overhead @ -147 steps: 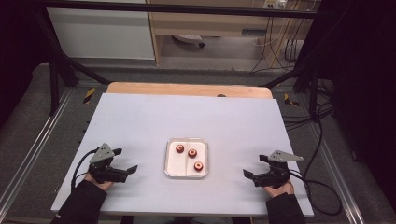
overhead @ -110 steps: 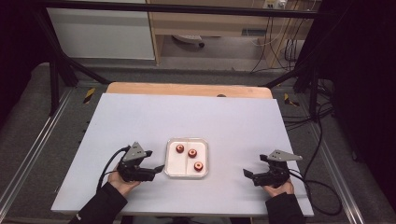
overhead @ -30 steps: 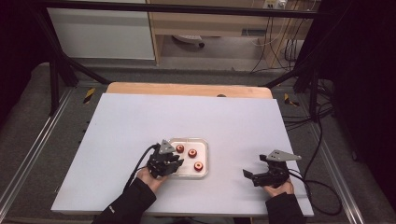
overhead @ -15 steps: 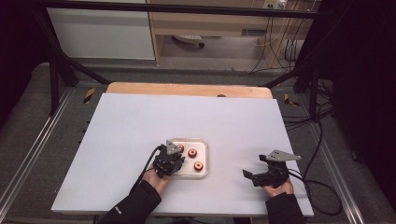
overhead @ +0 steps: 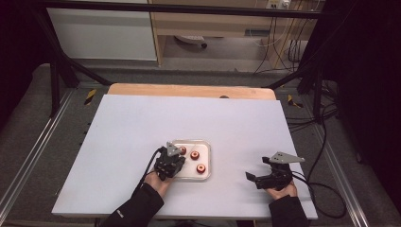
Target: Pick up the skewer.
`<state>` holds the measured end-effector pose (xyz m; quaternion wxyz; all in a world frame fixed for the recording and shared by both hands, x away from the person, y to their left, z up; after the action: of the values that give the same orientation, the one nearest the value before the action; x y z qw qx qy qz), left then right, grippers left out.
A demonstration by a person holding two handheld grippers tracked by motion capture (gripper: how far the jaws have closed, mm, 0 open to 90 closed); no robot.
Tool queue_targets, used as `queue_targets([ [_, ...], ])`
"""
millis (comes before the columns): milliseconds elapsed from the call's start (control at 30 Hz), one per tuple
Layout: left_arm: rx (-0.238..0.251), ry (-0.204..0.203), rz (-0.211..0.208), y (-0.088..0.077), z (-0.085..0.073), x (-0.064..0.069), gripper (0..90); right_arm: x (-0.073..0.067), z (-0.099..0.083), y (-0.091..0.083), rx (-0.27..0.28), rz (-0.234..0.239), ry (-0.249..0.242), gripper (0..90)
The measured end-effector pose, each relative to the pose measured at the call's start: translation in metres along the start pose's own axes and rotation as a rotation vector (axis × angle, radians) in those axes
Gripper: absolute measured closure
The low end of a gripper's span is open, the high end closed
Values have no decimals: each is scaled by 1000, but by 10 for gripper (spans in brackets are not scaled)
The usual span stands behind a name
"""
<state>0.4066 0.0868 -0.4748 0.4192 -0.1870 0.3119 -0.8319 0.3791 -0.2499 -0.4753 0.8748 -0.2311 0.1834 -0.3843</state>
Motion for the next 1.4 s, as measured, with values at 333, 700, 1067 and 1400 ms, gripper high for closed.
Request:
queue_targets([
  [333,42,-23,-42,-12,3,-10,881,0,0,0,0,-6,-9,7],
  [700,52,19,-111,-22,4,-14,882,-6,2,3,-12,-22,-45,7],
  [1067,44,113,-169,-30,8,-6,882,-20,10,7,-37,-53,-148,9],
  [1400,33,179,-203,-38,14,5,882,-38,19,14,-72,-69,-264,8],
])
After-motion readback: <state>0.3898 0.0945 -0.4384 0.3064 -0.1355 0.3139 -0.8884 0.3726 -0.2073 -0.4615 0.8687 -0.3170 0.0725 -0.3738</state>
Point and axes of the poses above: each handheld gripper's, and its own axes: y roughly forward along the jaws, z roughly out of its top, x roughly to its right, the point moved 4 cm from there along y, roughly forward along the jaws
